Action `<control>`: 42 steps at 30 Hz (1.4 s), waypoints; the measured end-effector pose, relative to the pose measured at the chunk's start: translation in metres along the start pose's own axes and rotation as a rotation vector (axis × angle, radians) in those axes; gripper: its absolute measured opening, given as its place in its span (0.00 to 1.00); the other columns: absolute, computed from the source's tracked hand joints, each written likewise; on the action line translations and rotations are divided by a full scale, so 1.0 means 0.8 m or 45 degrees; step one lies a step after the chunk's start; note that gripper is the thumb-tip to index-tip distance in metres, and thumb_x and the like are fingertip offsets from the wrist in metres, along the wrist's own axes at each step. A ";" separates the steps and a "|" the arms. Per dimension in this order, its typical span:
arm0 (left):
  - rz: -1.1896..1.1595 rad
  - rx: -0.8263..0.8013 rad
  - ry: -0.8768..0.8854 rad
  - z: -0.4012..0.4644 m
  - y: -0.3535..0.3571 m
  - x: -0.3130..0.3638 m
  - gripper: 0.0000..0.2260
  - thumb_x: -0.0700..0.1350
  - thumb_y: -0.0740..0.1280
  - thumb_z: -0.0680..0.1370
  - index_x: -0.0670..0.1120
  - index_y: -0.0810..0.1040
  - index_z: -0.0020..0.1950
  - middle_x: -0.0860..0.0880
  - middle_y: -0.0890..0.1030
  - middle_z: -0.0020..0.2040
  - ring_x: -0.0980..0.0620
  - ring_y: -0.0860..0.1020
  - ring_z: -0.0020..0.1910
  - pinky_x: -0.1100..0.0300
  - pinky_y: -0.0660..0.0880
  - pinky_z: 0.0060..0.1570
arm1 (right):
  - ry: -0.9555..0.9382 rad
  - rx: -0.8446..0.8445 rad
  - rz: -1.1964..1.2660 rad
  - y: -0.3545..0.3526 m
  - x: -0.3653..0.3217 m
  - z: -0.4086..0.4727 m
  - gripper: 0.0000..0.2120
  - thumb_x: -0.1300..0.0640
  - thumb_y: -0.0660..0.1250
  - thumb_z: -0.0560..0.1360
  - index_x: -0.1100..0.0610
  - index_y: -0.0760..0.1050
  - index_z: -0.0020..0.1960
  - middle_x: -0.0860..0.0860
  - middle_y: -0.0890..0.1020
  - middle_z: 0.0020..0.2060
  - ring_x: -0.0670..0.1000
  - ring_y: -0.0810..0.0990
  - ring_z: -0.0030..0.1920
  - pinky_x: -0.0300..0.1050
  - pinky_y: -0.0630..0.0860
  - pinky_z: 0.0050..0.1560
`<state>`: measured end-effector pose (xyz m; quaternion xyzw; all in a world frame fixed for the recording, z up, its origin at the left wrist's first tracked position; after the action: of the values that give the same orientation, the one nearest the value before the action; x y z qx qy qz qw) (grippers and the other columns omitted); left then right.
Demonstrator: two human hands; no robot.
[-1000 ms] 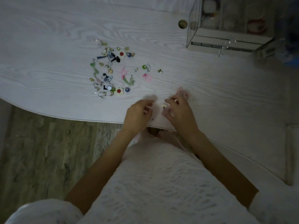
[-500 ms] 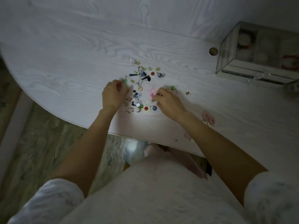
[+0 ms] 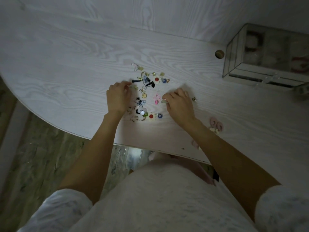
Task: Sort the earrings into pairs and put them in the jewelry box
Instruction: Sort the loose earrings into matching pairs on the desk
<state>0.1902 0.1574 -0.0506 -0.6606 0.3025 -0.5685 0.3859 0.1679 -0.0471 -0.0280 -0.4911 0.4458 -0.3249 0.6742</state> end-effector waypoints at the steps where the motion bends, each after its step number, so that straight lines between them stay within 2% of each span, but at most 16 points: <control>1: -0.062 0.014 0.036 -0.005 -0.002 0.003 0.11 0.41 0.62 0.77 0.44 0.78 0.57 0.41 0.81 0.49 0.42 0.77 0.49 0.51 0.72 0.50 | 0.016 0.006 0.084 -0.002 0.000 0.001 0.11 0.68 0.67 0.68 0.59 0.80 0.48 0.53 0.83 0.41 0.56 0.76 0.45 0.48 0.71 0.46; 3: -0.235 0.055 0.063 -0.017 -0.009 0.010 0.09 0.42 0.61 0.78 0.46 0.79 0.56 0.44 0.80 0.50 0.47 0.75 0.49 0.61 0.70 0.48 | 0.106 0.014 0.312 -0.009 0.005 0.001 0.10 0.67 0.64 0.73 0.61 0.79 0.53 0.56 0.82 0.46 0.56 0.77 0.47 0.49 0.73 0.49; 5: -0.447 0.098 0.004 -0.028 -0.016 0.016 0.09 0.42 0.60 0.79 0.46 0.79 0.55 0.46 0.78 0.52 0.54 0.74 0.48 0.71 0.68 0.44 | 0.257 0.018 0.576 -0.015 0.015 -0.002 0.10 0.66 0.61 0.76 0.62 0.78 0.55 0.56 0.79 0.50 0.53 0.78 0.47 0.44 0.75 0.50; 7: -0.613 0.124 -0.090 -0.034 -0.020 0.021 0.08 0.42 0.60 0.79 0.45 0.78 0.55 0.46 0.78 0.53 0.62 0.74 0.46 0.76 0.69 0.44 | 0.409 0.007 0.833 -0.017 0.026 -0.004 0.10 0.66 0.59 0.78 0.63 0.77 0.55 0.56 0.77 0.51 0.50 0.79 0.46 0.40 0.77 0.49; 9: -0.733 0.116 -0.118 -0.039 -0.019 0.030 0.08 0.43 0.60 0.80 0.44 0.77 0.54 0.47 0.78 0.55 0.62 0.75 0.49 0.74 0.71 0.48 | 0.542 -0.009 1.058 -0.016 0.036 -0.010 0.10 0.67 0.58 0.78 0.64 0.76 0.55 0.57 0.76 0.50 0.51 0.81 0.43 0.38 0.80 0.45; 11: -0.845 0.067 -0.099 -0.042 -0.014 0.047 0.08 0.43 0.59 0.80 0.44 0.76 0.54 0.50 0.79 0.55 0.57 0.78 0.52 0.64 0.75 0.52 | 0.680 -0.017 1.245 -0.013 0.049 -0.019 0.09 0.67 0.58 0.78 0.64 0.76 0.55 0.59 0.78 0.48 0.50 0.81 0.40 0.37 0.81 0.42; 13: -0.971 -0.014 -0.109 -0.047 -0.003 0.067 0.08 0.42 0.56 0.81 0.44 0.74 0.53 0.50 0.80 0.52 0.53 0.80 0.51 0.57 0.77 0.52 | 0.808 -0.023 1.406 -0.010 0.061 -0.030 0.08 0.67 0.58 0.78 0.63 0.75 0.53 0.59 0.79 0.44 0.49 0.82 0.39 0.37 0.81 0.41; 15: -1.023 -0.104 -0.098 -0.052 0.014 0.090 0.07 0.41 0.55 0.81 0.46 0.73 0.50 0.50 0.81 0.47 0.51 0.80 0.47 0.54 0.78 0.50 | 0.869 -0.006 1.488 -0.013 0.075 -0.039 0.07 0.68 0.59 0.78 0.62 0.75 0.51 0.60 0.79 0.42 0.50 0.82 0.38 0.38 0.81 0.42; 19: -0.821 -0.391 0.037 -0.067 0.076 0.152 0.07 0.41 0.58 0.80 0.45 0.76 0.50 0.49 0.82 0.43 0.52 0.80 0.41 0.51 0.79 0.46 | 0.906 0.065 1.371 -0.035 0.126 -0.065 0.08 0.68 0.62 0.76 0.62 0.78 0.51 0.58 0.81 0.43 0.51 0.82 0.41 0.42 0.81 0.48; 21: -0.696 -0.455 0.118 -0.074 0.104 0.181 0.07 0.39 0.61 0.79 0.44 0.79 0.50 0.48 0.82 0.42 0.52 0.80 0.39 0.52 0.79 0.46 | 0.920 0.111 1.227 -0.047 0.158 -0.078 0.08 0.69 0.64 0.75 0.62 0.79 0.51 0.57 0.82 0.44 0.51 0.82 0.42 0.43 0.81 0.50; 25: -0.546 -0.517 0.210 -0.077 0.147 0.243 0.08 0.40 0.64 0.77 0.42 0.80 0.53 0.45 0.83 0.50 0.51 0.80 0.46 0.66 0.72 0.46 | 0.962 0.150 0.875 -0.064 0.215 -0.095 0.08 0.67 0.66 0.73 0.61 0.81 0.50 0.54 0.83 0.44 0.46 0.81 0.39 0.39 0.80 0.48; 27: -0.553 -0.533 0.205 -0.073 0.161 0.267 0.08 0.39 0.65 0.76 0.43 0.80 0.53 0.45 0.82 0.51 0.50 0.80 0.47 0.67 0.72 0.48 | 0.950 0.150 0.746 -0.067 0.230 -0.097 0.08 0.65 0.67 0.72 0.59 0.81 0.50 0.53 0.84 0.45 0.49 0.82 0.42 0.43 0.79 0.51; 31: -0.447 -0.533 0.245 -0.070 0.187 0.295 0.09 0.38 0.66 0.74 0.43 0.80 0.53 0.43 0.81 0.52 0.47 0.80 0.48 0.59 0.75 0.53 | 0.928 0.077 0.596 -0.065 0.239 -0.101 0.10 0.61 0.69 0.71 0.56 0.81 0.51 0.53 0.85 0.46 0.51 0.82 0.47 0.43 0.76 0.51; 34: -0.360 -0.513 0.325 -0.076 0.197 0.302 0.10 0.38 0.66 0.74 0.42 0.80 0.54 0.41 0.81 0.51 0.43 0.78 0.49 0.59 0.72 0.51 | 0.895 0.004 0.520 -0.062 0.239 -0.110 0.10 0.60 0.68 0.72 0.57 0.80 0.54 0.55 0.83 0.50 0.54 0.80 0.49 0.45 0.75 0.50; 38: -0.241 -0.432 0.483 -0.084 0.189 0.305 0.11 0.35 0.65 0.72 0.40 0.79 0.53 0.40 0.81 0.49 0.39 0.76 0.49 0.55 0.69 0.48 | 0.806 -0.074 0.451 -0.053 0.233 -0.118 0.14 0.63 0.66 0.73 0.60 0.76 0.59 0.58 0.78 0.54 0.56 0.77 0.54 0.36 0.67 0.50; 42: -0.202 -0.403 0.496 -0.088 0.181 0.298 0.11 0.35 0.65 0.73 0.40 0.78 0.54 0.40 0.80 0.49 0.40 0.74 0.50 0.56 0.68 0.49 | 0.737 -0.082 0.448 -0.049 0.219 -0.116 0.13 0.64 0.66 0.73 0.60 0.77 0.57 0.59 0.77 0.52 0.55 0.77 0.50 0.34 0.64 0.46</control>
<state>0.1668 -0.1295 -0.0468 -0.6124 0.4035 -0.6591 0.1664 0.1511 -0.2477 -0.0510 -0.3151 0.7068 -0.3153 0.5494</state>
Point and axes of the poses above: each hand's wrist, its own z-axis towards the middle knuckle, its own y-axis out of the palm, x = y × z, the point moved 9 cm from there along z, towards the middle knuckle
